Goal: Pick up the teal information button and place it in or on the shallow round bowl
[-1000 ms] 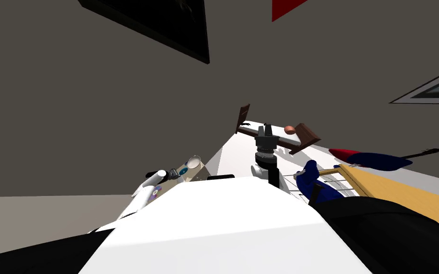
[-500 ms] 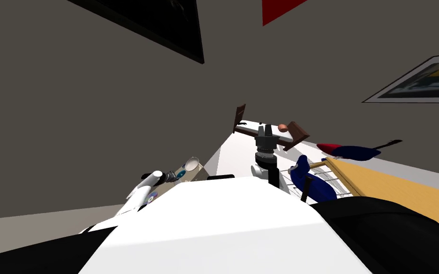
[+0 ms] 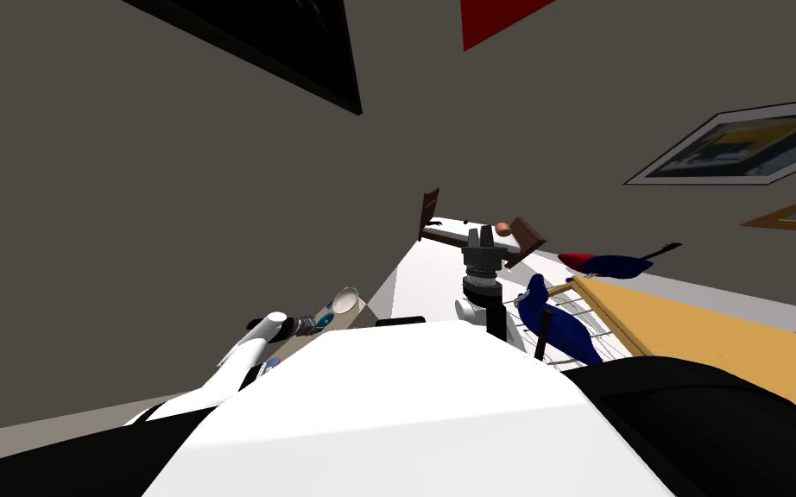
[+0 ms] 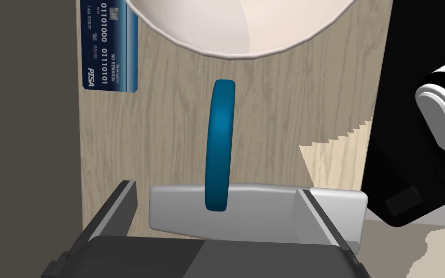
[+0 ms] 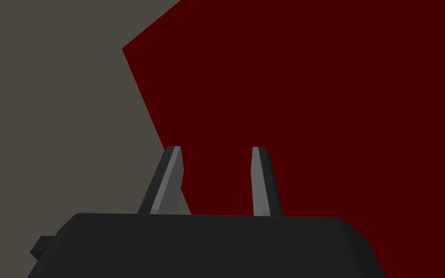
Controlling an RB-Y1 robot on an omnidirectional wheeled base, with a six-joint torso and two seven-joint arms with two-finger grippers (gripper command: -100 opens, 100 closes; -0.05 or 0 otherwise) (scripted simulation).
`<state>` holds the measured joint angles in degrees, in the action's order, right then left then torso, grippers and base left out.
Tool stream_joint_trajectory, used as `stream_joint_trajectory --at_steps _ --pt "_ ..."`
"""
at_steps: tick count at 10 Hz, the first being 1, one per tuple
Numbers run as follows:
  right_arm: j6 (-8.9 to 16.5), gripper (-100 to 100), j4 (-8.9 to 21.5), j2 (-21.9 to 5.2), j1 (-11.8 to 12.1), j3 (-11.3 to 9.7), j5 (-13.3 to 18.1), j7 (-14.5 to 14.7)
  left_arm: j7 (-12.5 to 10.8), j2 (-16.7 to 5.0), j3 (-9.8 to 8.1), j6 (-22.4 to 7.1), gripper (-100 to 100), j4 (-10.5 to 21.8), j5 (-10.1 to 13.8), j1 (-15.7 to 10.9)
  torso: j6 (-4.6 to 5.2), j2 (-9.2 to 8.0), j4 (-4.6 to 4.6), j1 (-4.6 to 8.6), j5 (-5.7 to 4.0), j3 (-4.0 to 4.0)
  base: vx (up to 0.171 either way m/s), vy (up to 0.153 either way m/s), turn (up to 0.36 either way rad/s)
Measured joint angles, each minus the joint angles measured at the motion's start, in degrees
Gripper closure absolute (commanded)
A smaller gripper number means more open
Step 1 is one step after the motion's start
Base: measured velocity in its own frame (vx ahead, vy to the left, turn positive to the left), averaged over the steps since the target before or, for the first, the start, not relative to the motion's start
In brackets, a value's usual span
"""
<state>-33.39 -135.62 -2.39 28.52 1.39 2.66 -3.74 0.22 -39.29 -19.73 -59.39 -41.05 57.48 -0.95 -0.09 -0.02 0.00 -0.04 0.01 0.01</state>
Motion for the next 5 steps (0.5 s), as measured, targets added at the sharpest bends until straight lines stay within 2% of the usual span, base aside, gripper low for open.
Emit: stream_joint_trajectory --at_steps 3,4,5 --pt "0.0 0 0.0 0.0 0.0 0.0 0.0 0.0 0.5 -1.2 -0.64 -2.7 -100 3.6 1.6 -1.2 0.0 0.03 0.0 0.05 -0.01 -0.01 -0.007 0.007 -0.043" --pt "0.0 0 0.0 0.0 0.0 0.0 0.0 0.0 0.6 -1.3 -0.65 -2.8 0 3.7 1.6 -1.2 -0.02 0.05 -0.01 0.07 -0.01 -0.02 0.0 0.0 0.0" --pt "0.0 0 0.0 0.0 0.0 0.0 0.0 0.0 0.6 -1.2 -0.65 -2.8 -100 3.7 1.6 -1.2 -0.01 0.05 -0.01 0.08 -0.01 -0.03 -0.007 0.011 -0.025"
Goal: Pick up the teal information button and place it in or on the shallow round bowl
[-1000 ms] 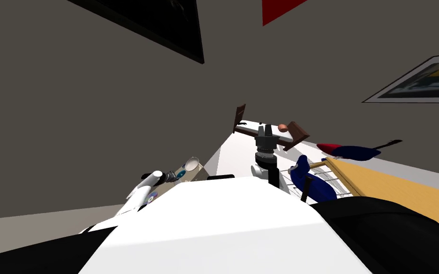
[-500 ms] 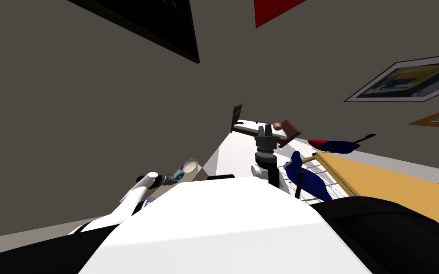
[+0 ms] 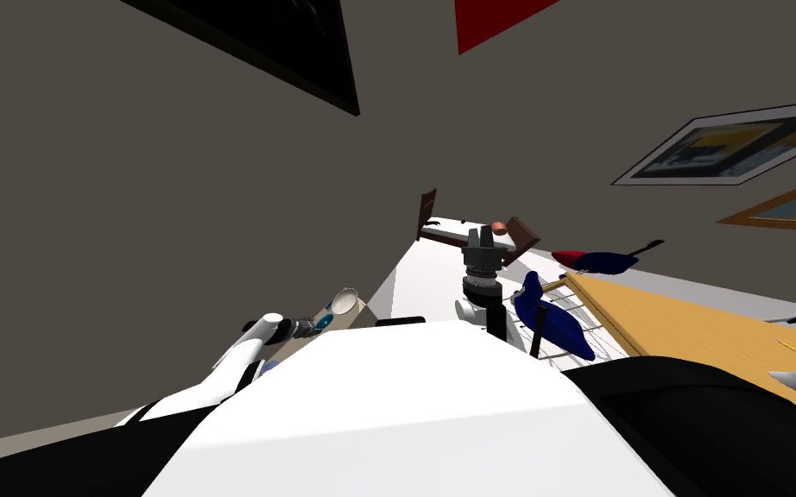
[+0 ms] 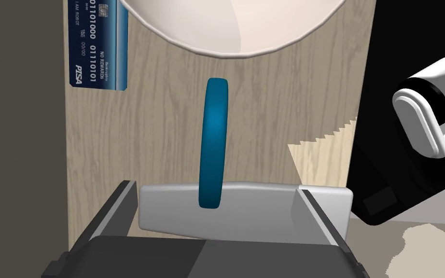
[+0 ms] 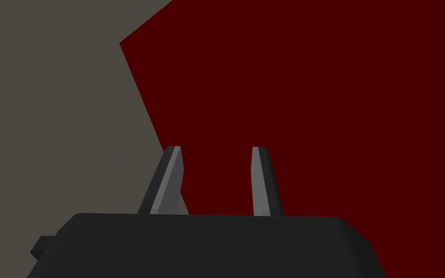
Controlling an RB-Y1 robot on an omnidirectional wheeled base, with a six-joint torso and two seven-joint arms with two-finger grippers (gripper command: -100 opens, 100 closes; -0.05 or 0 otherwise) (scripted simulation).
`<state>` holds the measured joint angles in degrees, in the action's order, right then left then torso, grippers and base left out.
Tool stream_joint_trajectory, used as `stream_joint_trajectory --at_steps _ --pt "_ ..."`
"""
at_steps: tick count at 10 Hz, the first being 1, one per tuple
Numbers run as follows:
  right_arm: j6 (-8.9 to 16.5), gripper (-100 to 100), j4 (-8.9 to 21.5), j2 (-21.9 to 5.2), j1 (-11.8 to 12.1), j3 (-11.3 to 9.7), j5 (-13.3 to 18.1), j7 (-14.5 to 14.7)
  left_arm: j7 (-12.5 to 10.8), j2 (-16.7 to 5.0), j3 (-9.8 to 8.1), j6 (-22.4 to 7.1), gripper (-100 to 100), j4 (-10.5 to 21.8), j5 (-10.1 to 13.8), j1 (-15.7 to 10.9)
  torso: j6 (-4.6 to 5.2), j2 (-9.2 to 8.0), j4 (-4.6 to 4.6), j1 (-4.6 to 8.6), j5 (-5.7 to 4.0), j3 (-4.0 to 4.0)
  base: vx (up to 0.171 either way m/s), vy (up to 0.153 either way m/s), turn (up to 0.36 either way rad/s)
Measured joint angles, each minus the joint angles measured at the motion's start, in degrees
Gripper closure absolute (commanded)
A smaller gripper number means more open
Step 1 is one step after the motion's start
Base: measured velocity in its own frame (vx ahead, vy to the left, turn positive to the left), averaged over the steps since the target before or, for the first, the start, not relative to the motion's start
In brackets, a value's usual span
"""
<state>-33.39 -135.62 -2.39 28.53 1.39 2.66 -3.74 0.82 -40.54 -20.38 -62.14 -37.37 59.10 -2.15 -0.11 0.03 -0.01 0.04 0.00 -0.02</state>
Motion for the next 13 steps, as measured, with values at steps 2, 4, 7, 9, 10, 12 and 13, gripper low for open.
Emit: stream_joint_trajectory --at_steps 2,4,7,9,10,12,13 --pt "0.0 0 0.0 0.0 0.0 0.0 0.0 0.0 -0.7 2.2 0.34 1.6 -100 -0.7 -1.2 0.3 0.01 -0.03 0.01 -0.04 0.02 0.02 -0.008 0.01 -0.029" --pt "0.0 0 0.0 0.0 0.0 0.0 0.0 0.0 -0.3 2.4 0.36 2.3 100 0.4 -1.3 -0.3 0.0 0.0 0.0 0.0 0.0 0.0 0.0 0.0 0.0" --pt "0.0 0 0.0 0.0 0.0 0.0 0.0 0.0 -0.3 2.4 0.36 2.2 100 0.4 -1.3 -0.3 0.0 0.0 -0.01 0.0 0.01 0.0 0.0 0.0 0.0" --pt "0.0 0 0.0 0.0 0.0 0.0 0.0 0.0 -0.3 2.4 0.36 2.2 0 0.4 -1.3 -0.3 -0.01 0.01 -0.01 -0.03 0.02 -0.01 0.0 0.0 0.0" --pt "0.0 0 0.0 0.0 0.0 0.0 0.0 0.0 -0.3 2.4 0.36 2.2 100 0.4 -1.3 -0.3 -0.01 0.01 -0.01 -0.03 0.02 -0.01 0.014 0.001 0.051" --pt "0.0 0 0.0 0.0 0.0 0.0 0.0 0.0 -0.8 0.7 0.11 0.3 100 -1.6 -0.4 0.8 -0.06 0.01 -0.01 0.01 -0.05 -0.01 0.004 -0.006 0.017" --pt "0.0 0 0.0 0.0 0.0 0.0 0.0 0.0 -1.0 0.5 0.06 0.0 0 -1.8 -0.4 0.9 -0.03 0.01 -0.01 0.0 0.02 -0.01 0.0 0.0 0.0"
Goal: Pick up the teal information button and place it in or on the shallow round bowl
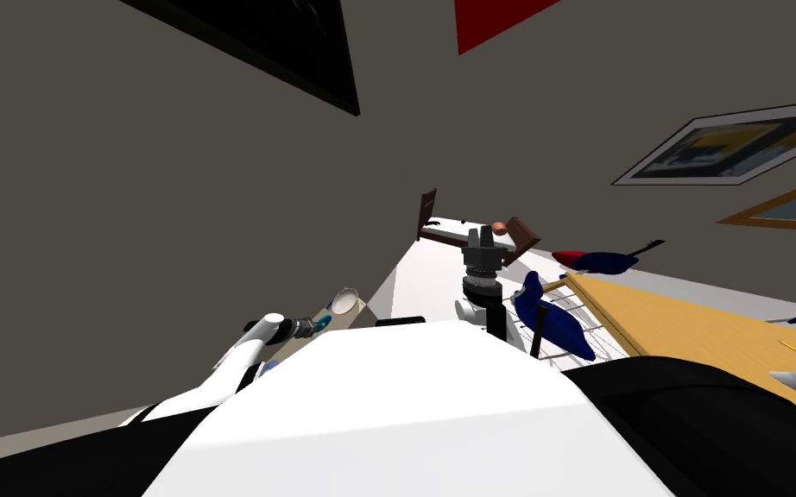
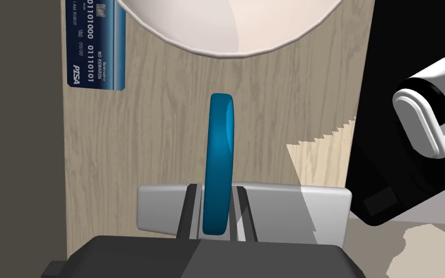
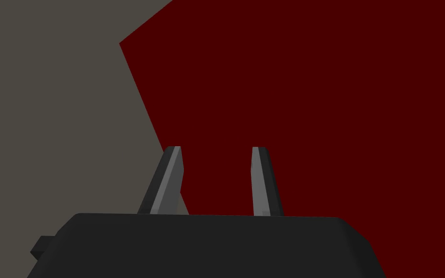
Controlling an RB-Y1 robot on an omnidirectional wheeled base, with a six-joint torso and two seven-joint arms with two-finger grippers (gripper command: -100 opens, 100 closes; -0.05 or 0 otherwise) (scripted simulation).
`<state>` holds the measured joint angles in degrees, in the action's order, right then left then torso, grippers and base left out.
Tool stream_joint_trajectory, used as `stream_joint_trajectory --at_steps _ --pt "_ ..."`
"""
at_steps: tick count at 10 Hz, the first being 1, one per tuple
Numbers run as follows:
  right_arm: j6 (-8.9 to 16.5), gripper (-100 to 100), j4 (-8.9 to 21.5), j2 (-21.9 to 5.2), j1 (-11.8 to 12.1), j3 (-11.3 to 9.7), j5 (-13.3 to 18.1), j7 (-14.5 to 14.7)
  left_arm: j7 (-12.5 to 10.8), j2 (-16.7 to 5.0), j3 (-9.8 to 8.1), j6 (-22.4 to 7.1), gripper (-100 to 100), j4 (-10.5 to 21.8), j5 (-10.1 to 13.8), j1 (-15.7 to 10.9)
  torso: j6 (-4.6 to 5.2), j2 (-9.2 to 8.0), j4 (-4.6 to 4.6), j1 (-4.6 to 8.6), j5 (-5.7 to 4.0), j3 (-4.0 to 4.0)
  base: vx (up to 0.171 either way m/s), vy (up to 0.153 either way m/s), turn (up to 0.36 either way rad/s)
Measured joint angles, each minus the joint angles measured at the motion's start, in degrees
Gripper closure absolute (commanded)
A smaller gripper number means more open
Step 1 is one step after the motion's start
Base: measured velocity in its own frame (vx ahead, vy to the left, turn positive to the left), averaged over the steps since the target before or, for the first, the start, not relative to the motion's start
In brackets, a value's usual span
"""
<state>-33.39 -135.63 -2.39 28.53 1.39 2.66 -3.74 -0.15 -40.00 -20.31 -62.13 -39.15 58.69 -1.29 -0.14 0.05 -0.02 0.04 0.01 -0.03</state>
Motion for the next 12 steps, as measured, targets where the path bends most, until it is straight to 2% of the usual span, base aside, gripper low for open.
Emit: stream_joint_trajectory --at_steps 1,2,4,5,6,7,8,12 --pt "0.0 0 0.0 0.0 0.0 0.0 0.0 0.0 0.0 0.0 0.01 0.0 100 0.0 0.0 0.0 0.0 0.0 0.0 -0.02 0.0 0.0 0.042 -0.06 -0.016" --pt "0.0 0 0.0 0.0 0.0 0.0 0.0 0.0 -0.8 -0.8 -0.14 -1.0 100 -1.5 0.3 0.7 0.04 0.12 0.01 0.18 -0.07 -0.04 0.071 -0.094 -0.01" --pt "0.0 0 0.0 0.0 0.0 0.0 0.0 0.0 -1.1 -2.9 -0.42 -2.9 100 -1.5 1.3 0.5 0.09 0.3 -0.02 0.4 -0.08 -0.15 0.078 -0.109 -0.011" --pt "0.0 0 0.0 0.0 0.0 0.0 0.0 0.0 -2.1 -3.8 -0.57 -4.2 100 -3.2 1.6 1.2 0.17 0.33 0.01 0.49 -0.09 -0.15 0.081 -0.128 0.005" --pt "0.0 0 0.0 0.0 0.0 0.0 0.0 0.0 -1.5 -5.2 -0.6 -4.9 100 -1.1 2.1 0.0 0.32 0.46 0.03 0.58 -0.04 -0.21 0.082 -0.111 -0.027" --pt "0.0 0 0.0 0.0 0.0 0.0 0.0 0.0 -1.3 -6.2 -0.69 -5.6 100 -0.8 2.6 -0.2 0.38 0.53 0.03 0.56 -0.01 -0.24 0.051 -0.055 -0.016" --pt "0.0 0 0.0 0.0 0.0 0.0 0.0 0.0 -1.7 -6.4 -0.84 -6.3 100 -1.8 2.8 0.3 0.39 0.48 0.03 0.4 0.04 -0.22 0.065 -0.075 -0.032" --pt "0.0 0 0.0 0.0 0.0 0.0 0.0 0.0 -3.6 -10.3 -1.43 -10.3 100 -4.3 4.5 1.2 0.43 0.57 0.05 0.62 -0.03 -0.25 0.08 -0.101 -0.013"
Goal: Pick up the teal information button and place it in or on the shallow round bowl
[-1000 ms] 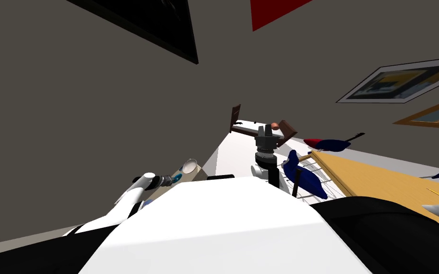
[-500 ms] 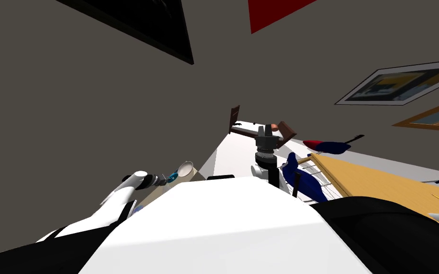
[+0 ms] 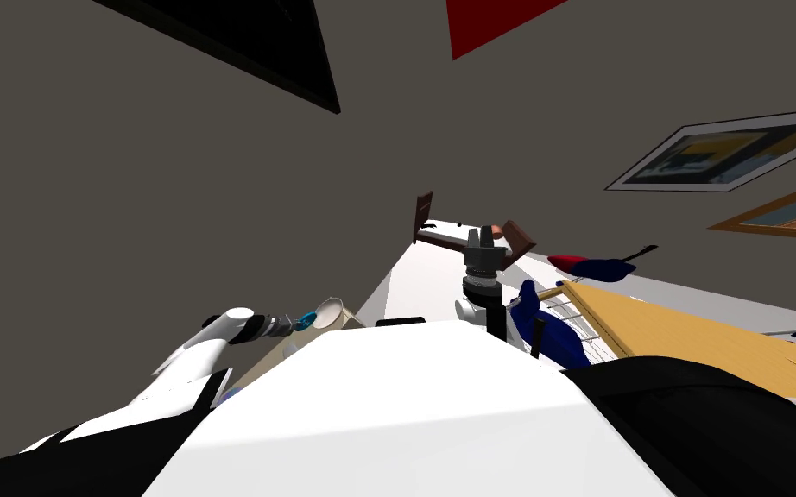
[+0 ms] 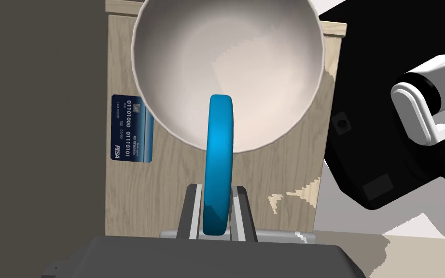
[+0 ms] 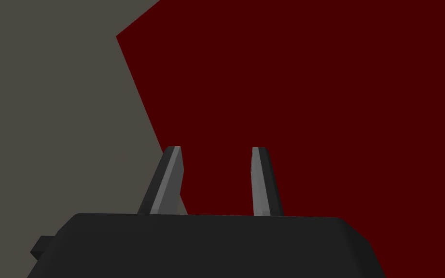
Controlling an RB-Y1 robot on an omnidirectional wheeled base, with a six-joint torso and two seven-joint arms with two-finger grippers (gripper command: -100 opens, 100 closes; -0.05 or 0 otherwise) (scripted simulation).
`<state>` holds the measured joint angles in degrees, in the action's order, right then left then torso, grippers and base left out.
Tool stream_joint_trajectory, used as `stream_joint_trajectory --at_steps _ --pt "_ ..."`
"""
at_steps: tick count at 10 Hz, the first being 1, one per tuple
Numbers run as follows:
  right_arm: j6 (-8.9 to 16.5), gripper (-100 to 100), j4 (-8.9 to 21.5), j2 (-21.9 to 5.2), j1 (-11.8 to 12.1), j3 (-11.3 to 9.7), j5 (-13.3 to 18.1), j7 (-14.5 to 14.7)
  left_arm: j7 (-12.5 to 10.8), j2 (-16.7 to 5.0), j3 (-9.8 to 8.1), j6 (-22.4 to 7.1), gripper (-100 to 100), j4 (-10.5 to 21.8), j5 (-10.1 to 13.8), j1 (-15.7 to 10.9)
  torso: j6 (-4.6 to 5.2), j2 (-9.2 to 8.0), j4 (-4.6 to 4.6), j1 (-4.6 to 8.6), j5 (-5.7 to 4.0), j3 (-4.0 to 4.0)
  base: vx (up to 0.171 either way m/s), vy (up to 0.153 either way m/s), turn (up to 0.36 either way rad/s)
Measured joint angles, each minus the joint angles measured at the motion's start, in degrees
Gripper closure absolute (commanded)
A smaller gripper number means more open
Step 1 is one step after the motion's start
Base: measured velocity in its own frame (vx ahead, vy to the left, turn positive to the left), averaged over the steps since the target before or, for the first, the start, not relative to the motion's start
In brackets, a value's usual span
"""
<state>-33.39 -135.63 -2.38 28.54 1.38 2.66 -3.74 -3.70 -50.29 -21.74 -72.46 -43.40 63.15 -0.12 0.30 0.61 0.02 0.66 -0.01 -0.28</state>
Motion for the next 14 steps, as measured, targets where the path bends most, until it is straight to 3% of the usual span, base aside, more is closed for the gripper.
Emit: stream_joint_trajectory --at_steps 2,7,8,12,13,14 --pt "0.0 0 0.0 0.0 0.0 0.0 0.0 0.0 0.4 -2.1 -0.11 -1.5 100 1.4 0.9 -0.8 -0.01 -0.04 -0.01 -0.04 -0.01 0.01 0.058 -0.078 -0.008" --pt "0.0 0 0.0 0.0 0.0 0.0 0.0 0.0 -1.5 -5.8 -0.74 -5.5 100 -1.5 2.3 0.5 -0.01 -0.04 -0.01 -0.08 0.02 0.02 0.057 -0.071 -0.012" --pt "0.0 0 0.0 0.0 0.0 0.0 0.0 0.0 -1.5 -5.9 -0.77 -5.7 -100 -1.5 2.4 0.4 -0.04 -0.15 -0.01 -0.25 0.07 0.06 0.007 -0.009 -0.001" --pt "0.0 0 0.0 0.0 0.0 0.0 0.0 0.0 -1.5 -5.8 -0.77 -5.7 -100 -1.5 2.4 0.4 -0.06 -0.34 0.04 -0.48 0.13 0.17 0.0 0.0 0.0" --pt "0.0 0 0.0 0.0 0.0 0.0 0.0 0.0 -1.5 -5.8 -0.77 -5.7 0 -1.5 2.4 0.4 -0.06 -0.34 0.04 -0.48 0.13 0.18 0.0 0.0 0.0" --pt "0.0 0 0.0 0.0 0.0 0.0 0.0 0.0 -1.5 -5.8 -0.77 -5.7 -100 -1.5 2.4 0.4 -0.06 -0.35 0.04 -0.48 0.13 0.18 0.002 -0.015 0.039"
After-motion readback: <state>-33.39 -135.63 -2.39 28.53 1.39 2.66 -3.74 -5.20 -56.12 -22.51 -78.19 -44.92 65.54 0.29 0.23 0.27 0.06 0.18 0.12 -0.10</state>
